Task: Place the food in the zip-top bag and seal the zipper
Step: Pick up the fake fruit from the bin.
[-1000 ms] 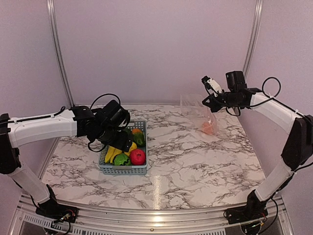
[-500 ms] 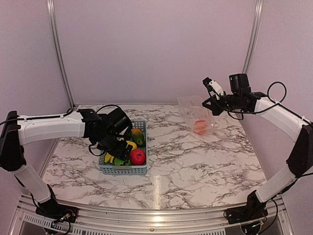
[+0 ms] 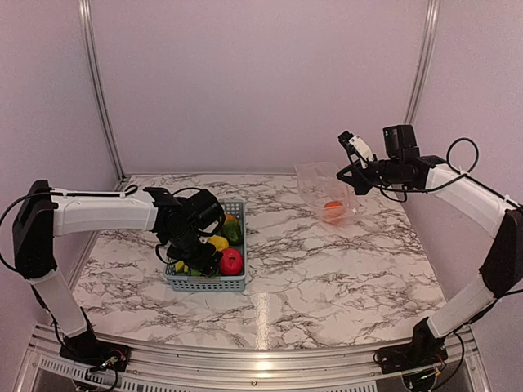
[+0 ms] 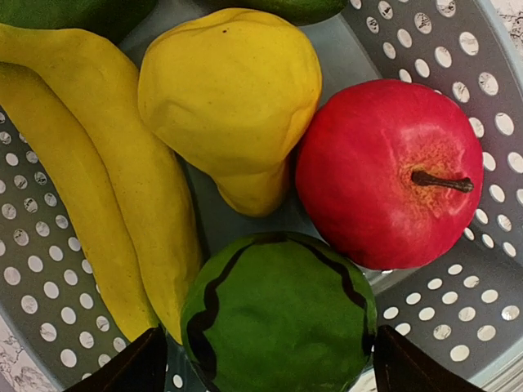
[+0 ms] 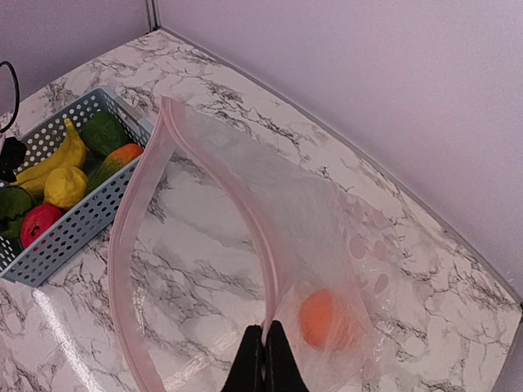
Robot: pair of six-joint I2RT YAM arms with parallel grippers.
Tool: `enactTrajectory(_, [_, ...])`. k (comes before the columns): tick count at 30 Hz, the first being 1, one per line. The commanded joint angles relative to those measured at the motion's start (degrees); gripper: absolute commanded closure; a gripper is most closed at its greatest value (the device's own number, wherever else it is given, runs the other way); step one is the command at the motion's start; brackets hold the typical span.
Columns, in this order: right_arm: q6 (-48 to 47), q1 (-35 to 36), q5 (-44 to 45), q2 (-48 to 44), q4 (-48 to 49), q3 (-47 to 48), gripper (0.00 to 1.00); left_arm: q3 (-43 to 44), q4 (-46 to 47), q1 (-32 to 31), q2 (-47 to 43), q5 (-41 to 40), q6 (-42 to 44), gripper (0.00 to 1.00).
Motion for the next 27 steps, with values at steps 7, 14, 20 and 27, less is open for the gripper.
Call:
enactTrajectory(7, [-0.62,0.55,-0.95,-1.63,1.23,-0.35,1.0,-0.89,0.7,0.33,2.95,2.59,0.69,0.16])
enactTrajectory(14, [-0.68,0.56,-1.0,-1.32,1.33,-0.45,1.0,0.88,-0.95,0.44,0.73,0.94,1.01,0.34])
enactTrajectory(20, [-0.71,0.55,-1.08,-0.98,1.41,-0.48,1.0,5.77,-4.25,0.52,-2.35,-1.94,1.67,0.38])
enactTrajectory(27, [-0.41,0.56,-1.51,-1.22,1.42,-0.47,1.0,16.29,-4.37,0.23,-2.56,-2.09,4.29,0.43])
